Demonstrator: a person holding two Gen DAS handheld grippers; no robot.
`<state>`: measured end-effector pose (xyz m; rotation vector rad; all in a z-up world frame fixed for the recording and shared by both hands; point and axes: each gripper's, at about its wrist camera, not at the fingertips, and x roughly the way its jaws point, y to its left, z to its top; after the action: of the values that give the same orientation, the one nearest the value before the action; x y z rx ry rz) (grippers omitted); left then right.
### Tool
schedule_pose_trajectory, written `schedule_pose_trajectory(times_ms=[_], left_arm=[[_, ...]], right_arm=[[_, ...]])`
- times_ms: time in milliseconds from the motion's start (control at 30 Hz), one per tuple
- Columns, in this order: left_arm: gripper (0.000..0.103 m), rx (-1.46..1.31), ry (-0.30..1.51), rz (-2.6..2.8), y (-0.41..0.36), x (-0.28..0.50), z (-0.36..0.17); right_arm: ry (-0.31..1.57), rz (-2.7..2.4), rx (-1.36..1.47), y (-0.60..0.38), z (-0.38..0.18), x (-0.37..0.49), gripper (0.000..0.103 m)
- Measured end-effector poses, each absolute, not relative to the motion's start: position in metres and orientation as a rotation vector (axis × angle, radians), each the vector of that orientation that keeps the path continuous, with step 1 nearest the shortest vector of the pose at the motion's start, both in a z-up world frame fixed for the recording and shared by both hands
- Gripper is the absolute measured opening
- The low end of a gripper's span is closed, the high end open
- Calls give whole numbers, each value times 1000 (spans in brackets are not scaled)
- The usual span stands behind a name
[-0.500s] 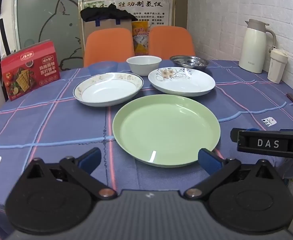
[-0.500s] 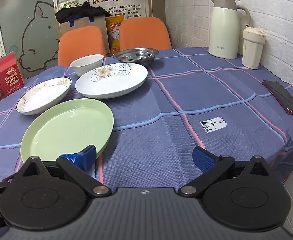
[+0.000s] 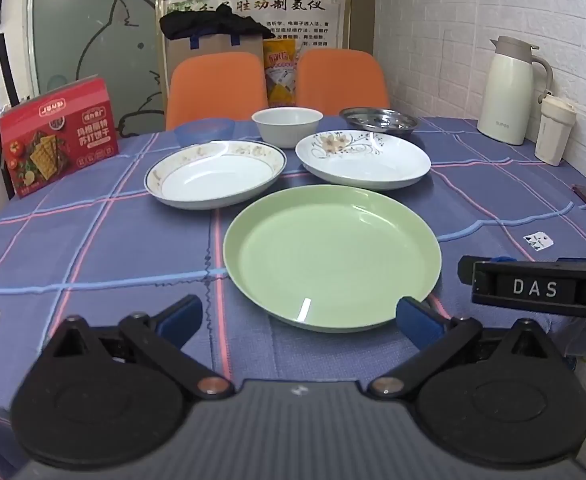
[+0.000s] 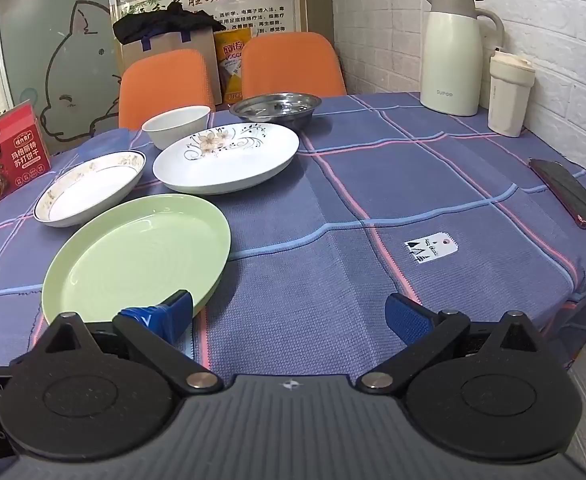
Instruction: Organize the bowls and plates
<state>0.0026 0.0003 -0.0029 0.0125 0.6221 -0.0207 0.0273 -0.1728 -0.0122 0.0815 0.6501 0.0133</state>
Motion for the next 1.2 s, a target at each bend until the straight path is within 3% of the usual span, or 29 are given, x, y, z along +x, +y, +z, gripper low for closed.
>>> schedule_pose_trajectory(times_ms=[1200], left_arm=[[103, 6, 631, -31, 0, 4, -3]], right_arm=[[655, 20, 67, -167, -14, 28, 90]])
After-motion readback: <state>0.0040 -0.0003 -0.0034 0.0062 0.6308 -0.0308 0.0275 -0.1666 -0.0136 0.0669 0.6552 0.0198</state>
